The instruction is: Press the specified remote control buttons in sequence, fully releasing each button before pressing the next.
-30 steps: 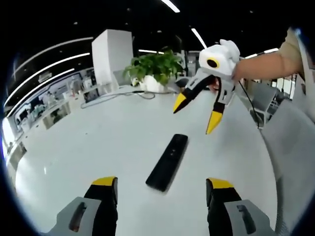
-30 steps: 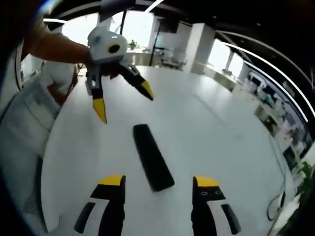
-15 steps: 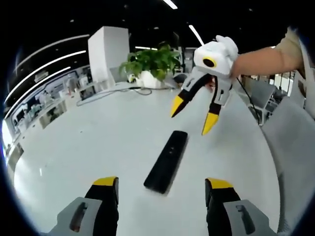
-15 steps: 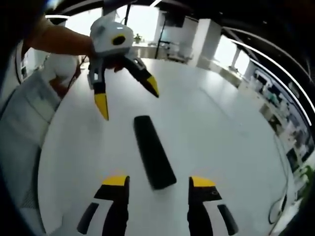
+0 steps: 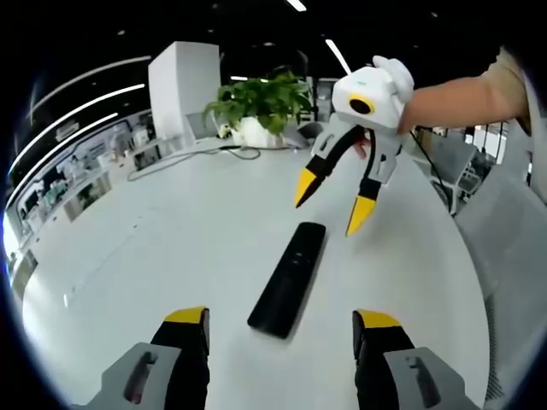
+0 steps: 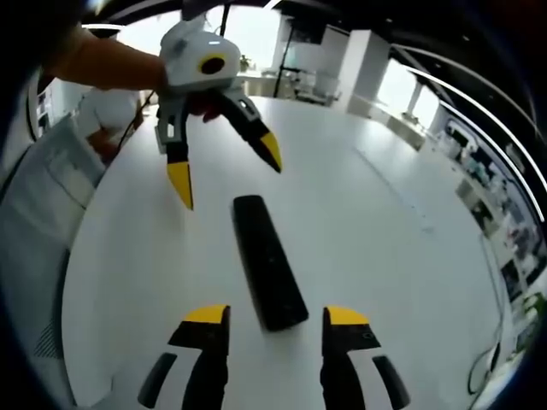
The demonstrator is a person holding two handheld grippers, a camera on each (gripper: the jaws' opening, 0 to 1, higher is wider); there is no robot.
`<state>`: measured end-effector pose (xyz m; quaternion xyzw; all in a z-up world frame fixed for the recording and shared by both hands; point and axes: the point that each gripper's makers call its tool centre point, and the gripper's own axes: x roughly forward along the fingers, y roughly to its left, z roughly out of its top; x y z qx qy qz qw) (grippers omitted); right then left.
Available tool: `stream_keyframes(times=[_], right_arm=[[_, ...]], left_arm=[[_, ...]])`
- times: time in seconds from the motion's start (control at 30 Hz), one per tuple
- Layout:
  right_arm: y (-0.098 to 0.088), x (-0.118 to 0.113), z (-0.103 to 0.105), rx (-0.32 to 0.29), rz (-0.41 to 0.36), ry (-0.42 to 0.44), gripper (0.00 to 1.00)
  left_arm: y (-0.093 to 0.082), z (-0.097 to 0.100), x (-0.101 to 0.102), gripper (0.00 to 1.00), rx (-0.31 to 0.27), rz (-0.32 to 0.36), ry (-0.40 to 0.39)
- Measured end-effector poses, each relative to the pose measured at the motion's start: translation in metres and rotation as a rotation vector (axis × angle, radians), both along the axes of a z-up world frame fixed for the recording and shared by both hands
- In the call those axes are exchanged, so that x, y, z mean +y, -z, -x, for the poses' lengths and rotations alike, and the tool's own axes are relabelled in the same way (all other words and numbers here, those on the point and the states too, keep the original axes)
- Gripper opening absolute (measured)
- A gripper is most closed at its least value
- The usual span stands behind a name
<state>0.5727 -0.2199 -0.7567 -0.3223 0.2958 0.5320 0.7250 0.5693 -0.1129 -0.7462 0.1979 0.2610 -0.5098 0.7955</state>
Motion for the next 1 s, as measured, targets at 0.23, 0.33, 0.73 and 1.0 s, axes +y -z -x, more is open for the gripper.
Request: stream_keyframes(times=[0.23,0.33,0.73,1.0], right_arm=[[0.003,0.0,-0.002,0.007,0.008,-0.006,0.35],[0.005,0.001,-0.004,0.01,0.012,-0.008,0.35],[0.014,0.002,-0.005,0.029,0.035,-0.021,0.33],[0.018,0.005,-0.008,0.037,0.041,-0.029,0.31]], left_arm=[[0.004,-0.003,-0.002,0.68,0.006,-0.01,0.014],[0.007,-0.004,-0.002,0.67,0.012,-0.018,0.014],[0.014,-0.007,-0.001,0.61,0.021,-0.033,0.022],[0.02,-0.011,-0.004,0.56,0.028,-0.048,0.033]])
